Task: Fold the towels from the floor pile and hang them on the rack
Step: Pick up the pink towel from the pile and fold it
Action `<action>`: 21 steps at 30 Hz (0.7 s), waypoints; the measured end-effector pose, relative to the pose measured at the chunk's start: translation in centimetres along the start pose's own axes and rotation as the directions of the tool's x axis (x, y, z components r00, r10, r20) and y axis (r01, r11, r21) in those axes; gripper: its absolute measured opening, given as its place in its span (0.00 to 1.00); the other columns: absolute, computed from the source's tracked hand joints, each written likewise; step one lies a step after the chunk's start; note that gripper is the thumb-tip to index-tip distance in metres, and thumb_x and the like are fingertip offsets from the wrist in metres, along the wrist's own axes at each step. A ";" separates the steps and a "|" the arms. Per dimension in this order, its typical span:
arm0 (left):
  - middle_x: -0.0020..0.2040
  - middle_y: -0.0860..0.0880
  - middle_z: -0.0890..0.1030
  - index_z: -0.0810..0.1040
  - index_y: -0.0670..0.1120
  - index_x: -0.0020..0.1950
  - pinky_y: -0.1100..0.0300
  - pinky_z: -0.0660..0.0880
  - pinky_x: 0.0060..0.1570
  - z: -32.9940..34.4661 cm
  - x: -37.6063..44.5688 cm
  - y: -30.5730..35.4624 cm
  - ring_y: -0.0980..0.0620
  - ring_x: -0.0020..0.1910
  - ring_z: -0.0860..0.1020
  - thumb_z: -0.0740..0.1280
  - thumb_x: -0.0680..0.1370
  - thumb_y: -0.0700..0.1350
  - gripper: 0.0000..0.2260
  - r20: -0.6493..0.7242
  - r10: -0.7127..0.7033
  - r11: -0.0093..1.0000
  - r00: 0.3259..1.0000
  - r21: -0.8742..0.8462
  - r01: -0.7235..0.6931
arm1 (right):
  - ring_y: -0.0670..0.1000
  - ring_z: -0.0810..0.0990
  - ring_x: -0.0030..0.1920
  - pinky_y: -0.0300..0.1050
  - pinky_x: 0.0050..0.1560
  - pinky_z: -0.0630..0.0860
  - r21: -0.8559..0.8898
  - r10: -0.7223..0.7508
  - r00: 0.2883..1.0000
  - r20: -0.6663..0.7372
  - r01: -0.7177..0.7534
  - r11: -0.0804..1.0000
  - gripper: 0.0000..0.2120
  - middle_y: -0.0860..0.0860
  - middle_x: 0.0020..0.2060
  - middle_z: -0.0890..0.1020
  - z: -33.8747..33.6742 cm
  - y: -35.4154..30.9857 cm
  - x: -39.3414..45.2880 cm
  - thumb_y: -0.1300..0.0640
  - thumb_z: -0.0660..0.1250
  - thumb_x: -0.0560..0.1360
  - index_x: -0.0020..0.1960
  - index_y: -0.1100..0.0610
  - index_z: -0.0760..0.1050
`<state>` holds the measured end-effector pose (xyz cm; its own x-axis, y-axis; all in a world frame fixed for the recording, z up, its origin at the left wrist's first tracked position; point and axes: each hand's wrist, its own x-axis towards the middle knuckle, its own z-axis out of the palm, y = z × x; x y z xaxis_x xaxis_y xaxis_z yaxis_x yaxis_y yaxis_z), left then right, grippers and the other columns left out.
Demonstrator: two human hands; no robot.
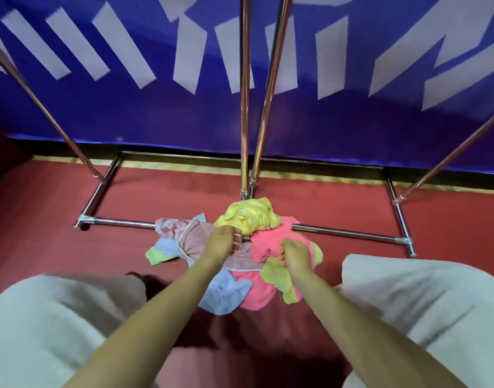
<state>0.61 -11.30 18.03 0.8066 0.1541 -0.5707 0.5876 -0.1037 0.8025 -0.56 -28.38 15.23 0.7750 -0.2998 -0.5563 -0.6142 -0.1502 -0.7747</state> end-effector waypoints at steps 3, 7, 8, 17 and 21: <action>0.34 0.47 0.75 0.76 0.43 0.43 0.60 0.66 0.31 0.6 2.1 -4.7 0.51 0.31 0.71 0.56 0.81 0.39 0.11 -0.033 -0.139 0.990 0.990 -0.010 0.139 | 0.45 0.71 0.22 0.35 0.23 0.67 -0.017 0.080 0.997 0.002 -0.080 0.997 0.14 0.51 0.24 0.73 1.3 3.8 1.3 0.65 0.59 0.77 0.32 0.59 0.73; 0.43 0.36 0.79 0.77 0.41 0.44 0.48 0.74 0.48 0.0 5.1 -9.3 0.40 0.45 0.78 0.60 0.78 0.43 0.08 -0.112 -0.155 0.968 0.982 0.182 0.174 | 0.53 0.73 0.31 0.44 0.35 0.68 -0.165 0.187 0.982 0.032 -0.179 0.970 0.11 0.51 0.27 0.75 3.5 8.6 3.4 0.62 0.60 0.75 0.37 0.59 0.77; 0.46 0.35 0.80 0.77 0.41 0.45 0.51 0.72 0.48 -0.4 5.7 -9.8 0.39 0.48 0.78 0.60 0.78 0.41 0.08 -0.132 -0.143 0.955 0.981 0.240 0.172 | 0.54 0.74 0.33 0.45 0.36 0.69 -0.188 0.227 0.973 0.050 -0.214 0.959 0.10 0.51 0.27 0.75 4.3 9.9 4.2 0.60 0.60 0.75 0.37 0.58 0.77; 0.65 0.44 0.72 0.72 0.45 0.68 0.51 0.70 0.57 -6.4 13.0 -13.5 0.43 0.65 0.69 0.63 0.79 0.44 0.17 0.203 0.094 0.374 0.975 0.900 -0.223 | 0.54 0.79 0.46 0.51 0.55 0.78 -0.390 0.375 0.886 0.274 -0.253 0.885 0.09 0.55 0.44 0.81 11.5 13.4 7.2 0.53 0.60 0.75 0.37 0.49 0.73; 0.65 0.47 0.75 0.79 0.48 0.63 0.50 0.67 0.59 -9.6 15.5 -15.7 0.44 0.65 0.71 0.71 0.72 0.43 0.19 0.340 0.074 0.139 0.938 0.927 -0.347 | 0.62 0.81 0.52 0.54 0.55 0.76 -0.449 0.324 0.895 0.307 -0.163 0.878 0.09 0.62 0.49 0.83 14.9 15.1 9.2 0.54 0.59 0.76 0.45 0.55 0.78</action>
<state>3.29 2.20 -1.75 0.8217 -0.1973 -0.5348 -0.1384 -0.9792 0.1485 -0.50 -19.32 -6.03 0.5405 -0.0272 -0.8409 -0.7328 -0.5061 -0.4547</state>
